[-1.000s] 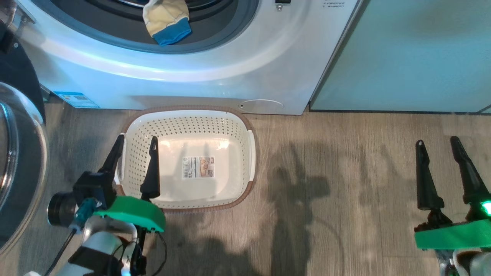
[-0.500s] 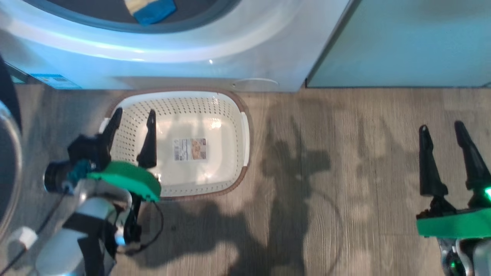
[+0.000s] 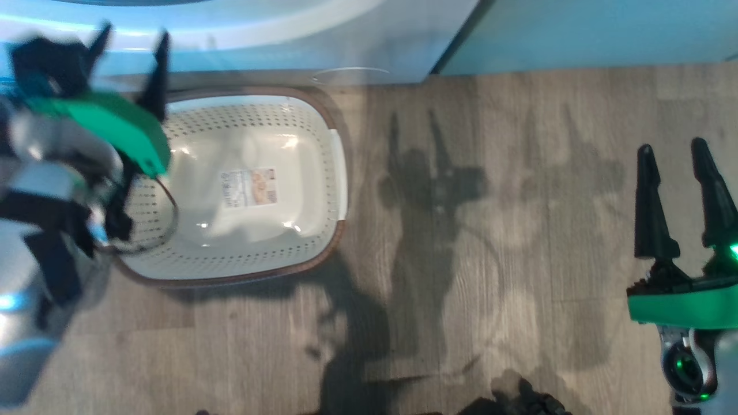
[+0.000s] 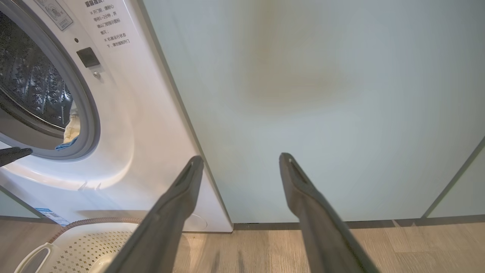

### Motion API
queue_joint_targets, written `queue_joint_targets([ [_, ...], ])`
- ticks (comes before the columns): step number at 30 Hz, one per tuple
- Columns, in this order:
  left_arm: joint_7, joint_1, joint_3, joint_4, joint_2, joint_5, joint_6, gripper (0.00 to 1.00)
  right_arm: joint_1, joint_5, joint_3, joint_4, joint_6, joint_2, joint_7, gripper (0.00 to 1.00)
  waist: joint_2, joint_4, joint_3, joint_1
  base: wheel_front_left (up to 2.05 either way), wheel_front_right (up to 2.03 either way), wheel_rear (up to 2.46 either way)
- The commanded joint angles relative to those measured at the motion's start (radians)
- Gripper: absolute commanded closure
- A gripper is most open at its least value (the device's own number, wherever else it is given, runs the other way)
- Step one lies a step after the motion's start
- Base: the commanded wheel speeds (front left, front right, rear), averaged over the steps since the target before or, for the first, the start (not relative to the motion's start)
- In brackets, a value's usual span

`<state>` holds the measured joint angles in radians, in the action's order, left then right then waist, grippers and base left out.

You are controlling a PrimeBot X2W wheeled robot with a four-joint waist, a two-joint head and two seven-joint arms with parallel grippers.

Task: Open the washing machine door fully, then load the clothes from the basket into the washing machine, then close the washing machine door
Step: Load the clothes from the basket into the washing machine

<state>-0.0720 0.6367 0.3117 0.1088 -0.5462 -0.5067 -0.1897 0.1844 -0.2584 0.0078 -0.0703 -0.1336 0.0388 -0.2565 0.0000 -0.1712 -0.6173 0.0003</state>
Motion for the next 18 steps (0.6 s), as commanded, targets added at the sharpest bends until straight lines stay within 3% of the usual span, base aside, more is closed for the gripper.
queue_joint_targets([
  [1, -0.017, 0.042, -0.048, -0.026, -0.055, -0.006, 0.006, 0.00, 0.007, -0.009, 0.022, -0.027, 0.003, 0.011, -0.005, 0.00, 0.0000, -0.022, -0.019, -0.0003, 0.00, 0.00, 0.00],
  [6, -0.160, 0.176, -0.055, -0.004, -0.110, -0.041, 0.049, 0.00, 0.039, -0.051, 0.047, -0.021, 0.003, 0.011, -0.005, 0.00, 0.0000, -0.059, -0.050, -0.0003, 0.00, 0.00, 0.00],
  [18, -0.490, 0.454, -0.064, 0.144, -0.211, -0.108, 0.090, 0.00, 0.084, -0.144, 0.097, -0.006, 0.003, 0.011, -0.005, 0.00, 0.0000, -0.165, -0.110, -0.0003, 0.00, 0.00, 0.00],
])
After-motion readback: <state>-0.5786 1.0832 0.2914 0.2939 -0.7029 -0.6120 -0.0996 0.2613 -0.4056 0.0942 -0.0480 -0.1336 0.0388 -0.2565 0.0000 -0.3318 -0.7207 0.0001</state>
